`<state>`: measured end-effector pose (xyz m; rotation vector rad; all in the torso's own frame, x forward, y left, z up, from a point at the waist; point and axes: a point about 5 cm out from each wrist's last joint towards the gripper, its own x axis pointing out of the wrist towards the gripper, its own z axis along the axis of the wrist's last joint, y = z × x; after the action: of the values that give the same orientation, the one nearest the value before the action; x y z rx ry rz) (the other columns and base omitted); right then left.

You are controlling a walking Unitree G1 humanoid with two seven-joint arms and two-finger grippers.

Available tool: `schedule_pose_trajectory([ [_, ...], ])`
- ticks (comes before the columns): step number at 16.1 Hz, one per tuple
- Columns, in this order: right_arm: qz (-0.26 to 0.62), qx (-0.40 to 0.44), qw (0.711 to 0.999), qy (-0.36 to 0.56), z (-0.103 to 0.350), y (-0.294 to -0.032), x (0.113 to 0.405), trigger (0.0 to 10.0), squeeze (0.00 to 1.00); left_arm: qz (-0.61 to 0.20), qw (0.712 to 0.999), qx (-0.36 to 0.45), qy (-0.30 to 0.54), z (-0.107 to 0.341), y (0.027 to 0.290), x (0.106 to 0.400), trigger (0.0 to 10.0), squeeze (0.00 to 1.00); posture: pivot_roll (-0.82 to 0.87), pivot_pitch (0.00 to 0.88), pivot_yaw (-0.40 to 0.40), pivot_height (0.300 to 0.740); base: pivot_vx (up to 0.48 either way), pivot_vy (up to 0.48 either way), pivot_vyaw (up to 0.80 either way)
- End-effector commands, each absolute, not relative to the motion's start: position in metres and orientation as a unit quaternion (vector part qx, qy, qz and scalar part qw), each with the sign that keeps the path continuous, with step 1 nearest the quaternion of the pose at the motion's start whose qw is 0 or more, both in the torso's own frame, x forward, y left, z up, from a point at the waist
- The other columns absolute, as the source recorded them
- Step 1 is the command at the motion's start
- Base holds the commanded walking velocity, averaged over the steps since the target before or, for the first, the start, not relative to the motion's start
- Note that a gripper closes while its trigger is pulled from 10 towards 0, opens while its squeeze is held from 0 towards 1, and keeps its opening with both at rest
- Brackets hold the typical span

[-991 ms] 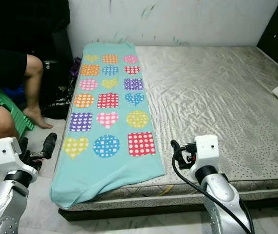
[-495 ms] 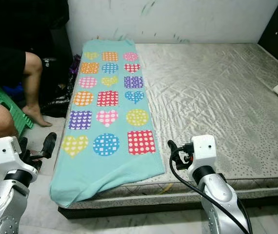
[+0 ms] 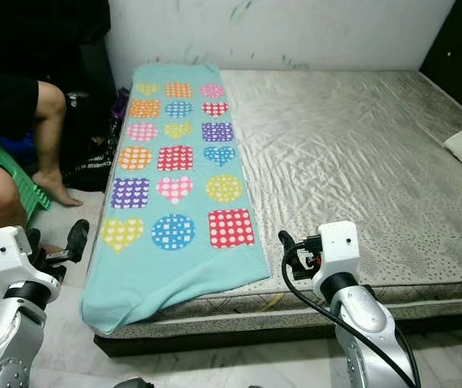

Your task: Clean up the room

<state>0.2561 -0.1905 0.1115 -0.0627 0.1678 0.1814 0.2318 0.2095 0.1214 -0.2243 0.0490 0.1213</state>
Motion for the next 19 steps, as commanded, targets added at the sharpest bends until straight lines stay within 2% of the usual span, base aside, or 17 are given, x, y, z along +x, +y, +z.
schedule_pose_trajectory([
  [1,0.093,-0.037,0.991,0.086,0.112,-0.192,0.258,10.0,0.00,0.069,0.991,-0.111,0.023,0.123,0.210,0.233,10.0,0.00,-0.06,0.084,-0.028,0.668,0.000,0.000,0.00],
  [5,0.096,-0.047,0.991,0.085,0.112,-0.193,0.261,10.0,0.00,0.092,0.990,-0.105,0.017,0.125,0.213,0.234,10.0,0.00,-0.06,0.088,-0.035,0.656,0.000,0.000,0.00],
  [19,0.095,-0.062,0.991,0.075,0.115,-0.198,0.273,10.0,0.00,0.075,0.989,-0.126,0.001,0.129,0.209,0.235,10.0,0.00,-0.06,0.104,-0.041,0.656,0.022,0.000,0.00],
])
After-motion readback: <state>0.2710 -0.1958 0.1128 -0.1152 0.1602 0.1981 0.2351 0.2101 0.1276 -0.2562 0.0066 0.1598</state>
